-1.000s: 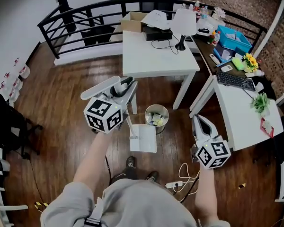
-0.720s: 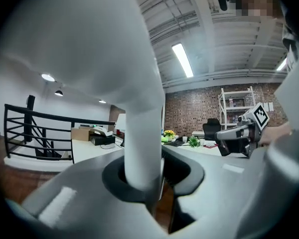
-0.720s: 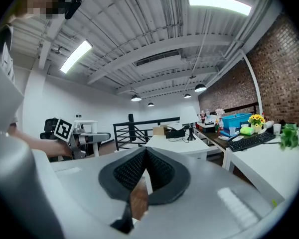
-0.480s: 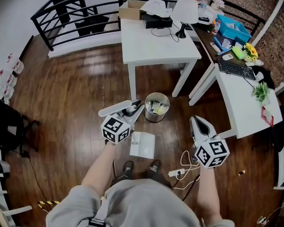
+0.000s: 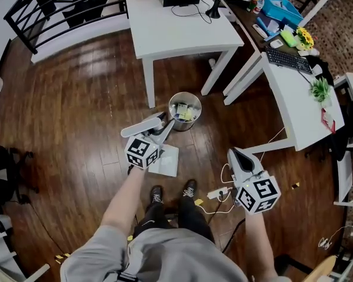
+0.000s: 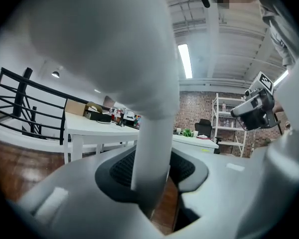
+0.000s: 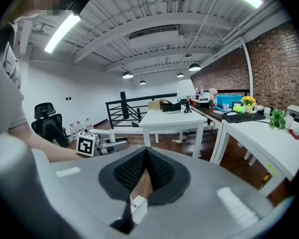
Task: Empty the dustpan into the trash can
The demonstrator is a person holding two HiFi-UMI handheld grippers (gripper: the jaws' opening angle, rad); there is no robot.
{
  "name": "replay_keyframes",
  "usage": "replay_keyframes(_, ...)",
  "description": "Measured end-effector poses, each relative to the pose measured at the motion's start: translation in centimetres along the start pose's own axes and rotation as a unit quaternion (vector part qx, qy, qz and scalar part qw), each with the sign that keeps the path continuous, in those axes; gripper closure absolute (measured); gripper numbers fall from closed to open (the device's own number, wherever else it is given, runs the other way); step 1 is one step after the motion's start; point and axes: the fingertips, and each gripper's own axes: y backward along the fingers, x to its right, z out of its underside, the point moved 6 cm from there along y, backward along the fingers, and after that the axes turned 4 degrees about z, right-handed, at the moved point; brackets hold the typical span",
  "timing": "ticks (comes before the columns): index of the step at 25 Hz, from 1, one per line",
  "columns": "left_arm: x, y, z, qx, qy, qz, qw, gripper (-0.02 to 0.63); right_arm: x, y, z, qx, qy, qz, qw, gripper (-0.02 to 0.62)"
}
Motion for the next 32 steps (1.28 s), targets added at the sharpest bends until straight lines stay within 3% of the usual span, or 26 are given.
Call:
replay_keyframes(8,-4.6,1.3,2.3,0.034,0.008,-0.018,0.9992,0.442,-1.6,-2.7,2.5,-0.03,-0.013,0.0,0.999,0.597)
replay_keyframes(13,-7.5,4.4,3.7,0.012,-0.001,-0.098,0.9951,0.456,-3.1,-4.1,3.5,-0.042,-0.014,-0.016,0.999,0.597)
replay_keyframes(18,-10.0,8.3,4.5,0.001,0.022,-0.145,0.9892,0.453,-5.5,-6.3,3.0,-0.046,-0.009,-0.04,0.998,0.597)
replay_keyframes(25,-12.5,12.5,4.7,-0.022,0.035,-0.198,0.9793,0.371,-9.2,-8.5,2.0,-0.041,0.001,-0.073,0.996,0.597)
replay_keyframes(32,-12.0,15.8,6.3,-0.07,0.07,-0.232,0.9676,0.296,-10.2,-7.8,1.3,-0.026,-0.006,-0.068,0.997,0.597)
